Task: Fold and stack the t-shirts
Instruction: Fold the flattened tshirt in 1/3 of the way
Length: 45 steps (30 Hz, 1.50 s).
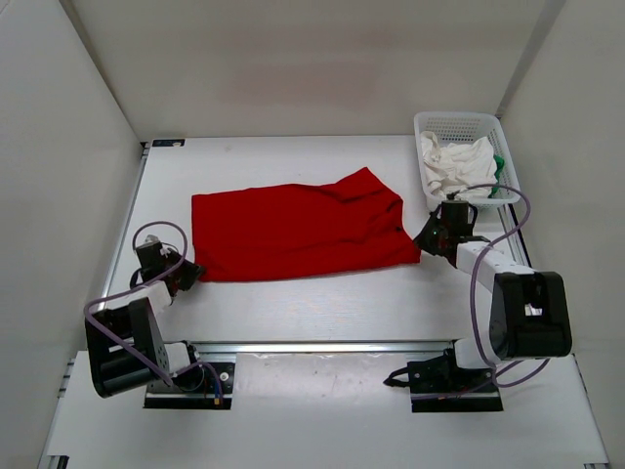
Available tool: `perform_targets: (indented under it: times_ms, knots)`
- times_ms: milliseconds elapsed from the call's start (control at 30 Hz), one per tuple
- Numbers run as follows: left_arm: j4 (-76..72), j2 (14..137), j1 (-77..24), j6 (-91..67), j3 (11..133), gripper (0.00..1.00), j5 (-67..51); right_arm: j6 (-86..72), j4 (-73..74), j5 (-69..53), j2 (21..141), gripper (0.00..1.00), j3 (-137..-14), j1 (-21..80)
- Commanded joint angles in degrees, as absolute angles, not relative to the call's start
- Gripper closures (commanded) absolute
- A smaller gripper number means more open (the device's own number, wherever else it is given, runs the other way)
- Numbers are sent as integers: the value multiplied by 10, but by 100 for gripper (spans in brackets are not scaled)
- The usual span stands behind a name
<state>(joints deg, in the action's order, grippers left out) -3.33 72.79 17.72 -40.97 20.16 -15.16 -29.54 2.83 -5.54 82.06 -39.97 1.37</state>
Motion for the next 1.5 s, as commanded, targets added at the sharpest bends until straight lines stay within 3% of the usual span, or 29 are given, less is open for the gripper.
perform_targets:
  times_ms: [0, 100, 167, 267, 367, 433, 500, 633, 833, 1100, 1167, 1200, 1300, 1467]
  knots:
    - [-2, 720, 185, -403, 200, 100, -123, -301, 25, -19, 796, 96, -362, 17]
    - [0, 704, 185, -408, 196, 84, -134, -305, 39, -17, 773, 84, -349, 13]
    - [14, 672, 195, -409, 188, 60, -135, -313, 49, -33, 751, 79, -358, 15]
    - [45, 622, 196, -403, 196, 50, -127, -309, 72, -17, 701, 71, -373, 36]
    - [63, 578, 140, -392, 222, 57, -89, -305, 86, -15, 672, 77, -382, 73]
    - [67, 570, 76, -393, 244, 59, -57, -303, 81, -15, 678, 95, -384, 100]
    - [54, 590, -10, -406, 255, 60, -22, -304, 62, -42, 710, 100, -377, 120]
    - [7, 668, -111, -432, 271, 63, -29, -282, 63, -64, 819, 100, -423, 139]
    - [-41, 770, -110, -427, 282, 64, -87, -298, 60, -33, 851, 100, -383, 141]
    - [-62, 721, -32, -411, 192, 59, -140, -330, 70, -33, 711, 100, -234, 116]
    - [-55, 695, -29, -411, 180, 58, -141, -319, 74, -56, 689, 99, -243, 105]
    - [-57, 688, -25, -412, 176, 57, -141, -316, 83, -63, 681, 91, -260, 103]
    - [-33, 657, -40, -406, 191, 56, -134, -294, 119, -62, 685, 80, -322, 132]
    - [-4, 617, -98, -394, 225, 55, -84, -298, 45, -106, 734, 79, -357, 187]
